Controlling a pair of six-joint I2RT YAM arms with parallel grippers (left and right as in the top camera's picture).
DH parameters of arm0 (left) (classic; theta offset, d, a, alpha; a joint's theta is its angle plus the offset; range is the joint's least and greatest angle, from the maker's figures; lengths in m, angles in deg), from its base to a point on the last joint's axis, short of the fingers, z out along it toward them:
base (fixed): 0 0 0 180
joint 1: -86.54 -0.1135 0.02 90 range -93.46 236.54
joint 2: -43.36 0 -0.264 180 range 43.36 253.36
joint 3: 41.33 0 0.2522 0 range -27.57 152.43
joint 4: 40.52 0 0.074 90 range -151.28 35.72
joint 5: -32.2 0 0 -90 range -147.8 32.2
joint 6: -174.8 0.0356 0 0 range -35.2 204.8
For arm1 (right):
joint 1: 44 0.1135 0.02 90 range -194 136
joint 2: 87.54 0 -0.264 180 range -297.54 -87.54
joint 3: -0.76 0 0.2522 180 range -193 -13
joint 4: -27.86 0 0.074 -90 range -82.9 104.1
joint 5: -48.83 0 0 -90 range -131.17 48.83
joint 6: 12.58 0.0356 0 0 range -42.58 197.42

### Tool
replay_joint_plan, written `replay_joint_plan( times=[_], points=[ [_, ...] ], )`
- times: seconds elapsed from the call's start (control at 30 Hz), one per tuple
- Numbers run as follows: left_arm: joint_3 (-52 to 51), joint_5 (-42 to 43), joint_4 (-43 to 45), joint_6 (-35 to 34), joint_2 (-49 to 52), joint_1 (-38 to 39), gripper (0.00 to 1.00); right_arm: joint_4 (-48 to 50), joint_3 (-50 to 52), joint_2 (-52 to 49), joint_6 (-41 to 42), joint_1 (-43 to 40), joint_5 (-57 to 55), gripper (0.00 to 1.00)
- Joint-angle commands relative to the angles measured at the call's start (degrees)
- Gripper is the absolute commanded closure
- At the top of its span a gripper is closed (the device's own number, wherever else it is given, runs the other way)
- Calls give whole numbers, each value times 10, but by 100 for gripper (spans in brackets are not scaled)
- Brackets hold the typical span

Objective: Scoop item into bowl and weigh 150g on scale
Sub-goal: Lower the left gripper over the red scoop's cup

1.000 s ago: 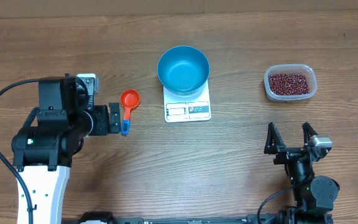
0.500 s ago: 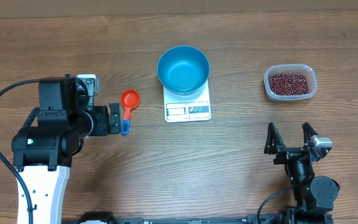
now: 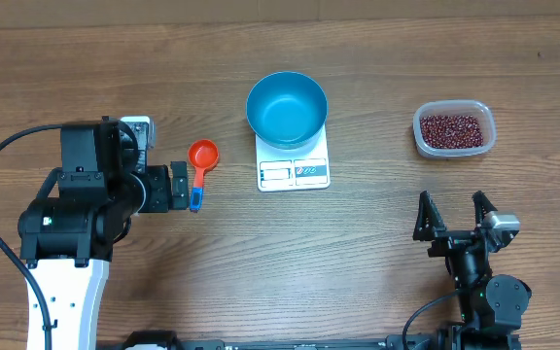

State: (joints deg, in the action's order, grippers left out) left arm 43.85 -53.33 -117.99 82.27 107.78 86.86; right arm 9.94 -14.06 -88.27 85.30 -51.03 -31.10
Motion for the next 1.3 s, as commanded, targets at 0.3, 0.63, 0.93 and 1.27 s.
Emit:
replay_joint_plan(
  times=[0.3,0.63,0.93,1.27],
  points=[
    [15,-6,16,23,62,-3,0,2,6,5,3,3,-6,0],
    [22,-39,73,48,162,-3,0,2,6,5,3,3,-6,0],
    [22,-40,132,69,250,-3,0,2,6,5,3,3,-6,0],
    [22,-40,193,68,331,-3,0,2,6,5,3,3,-6,0]
  ],
)
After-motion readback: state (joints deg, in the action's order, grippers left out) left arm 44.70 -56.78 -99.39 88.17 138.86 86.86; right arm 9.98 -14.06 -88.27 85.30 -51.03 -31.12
